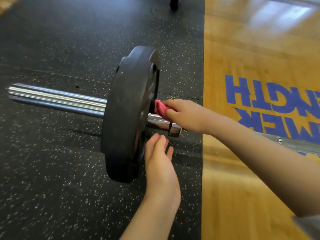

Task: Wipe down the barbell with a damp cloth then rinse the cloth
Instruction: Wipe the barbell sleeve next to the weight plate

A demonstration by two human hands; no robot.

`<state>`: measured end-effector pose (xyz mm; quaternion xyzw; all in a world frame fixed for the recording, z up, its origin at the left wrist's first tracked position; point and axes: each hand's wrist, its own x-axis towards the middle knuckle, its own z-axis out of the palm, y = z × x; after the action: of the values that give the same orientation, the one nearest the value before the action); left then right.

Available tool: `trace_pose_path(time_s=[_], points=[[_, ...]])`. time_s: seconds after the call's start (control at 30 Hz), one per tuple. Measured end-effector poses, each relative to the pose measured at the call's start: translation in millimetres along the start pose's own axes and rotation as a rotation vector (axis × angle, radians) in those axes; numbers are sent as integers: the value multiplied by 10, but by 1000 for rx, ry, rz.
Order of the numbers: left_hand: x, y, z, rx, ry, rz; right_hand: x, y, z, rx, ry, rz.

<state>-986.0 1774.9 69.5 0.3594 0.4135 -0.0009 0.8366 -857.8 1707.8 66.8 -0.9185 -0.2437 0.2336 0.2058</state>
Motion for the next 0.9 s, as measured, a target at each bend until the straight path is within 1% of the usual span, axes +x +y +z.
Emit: trace_pose_path(time_s=[0.07,0.13,0.2,0.3,0.37,0.47,0.53,0.63,0.73,0.83,0.9], points=[[100,-37,19,-55,14,-66,-31,16,35,-4,34,-37],[222,-87,10,-85,-59,-52,-125,46,158,-25,115,-97],[340,-130,-2,-103,-145,-30,-266,58,285,-82,226,-157],[479,-207,-15,-162,-196,-36,-489,72,512,-160,416,-199],[514,-239,-25,-183,-210,-35,-609,98,639,-198,455,-177],[556,-228,-47,-149,-249,26,-703,154,713,-215,484,-173],[606,-201,-43,-137,-217,82,-718,178,717,-209,487,-173],[630,-191,-6,-73,-139,121,-694,192,700,-214,453,-171],[603,-188,82,-12,-54,143,-625,200,613,-239,381,-185],[611,-163,196,-45,35,116,-490,181,425,-218,288,-203],[604,-127,262,-73,69,97,-370,145,276,-160,199,-187]])
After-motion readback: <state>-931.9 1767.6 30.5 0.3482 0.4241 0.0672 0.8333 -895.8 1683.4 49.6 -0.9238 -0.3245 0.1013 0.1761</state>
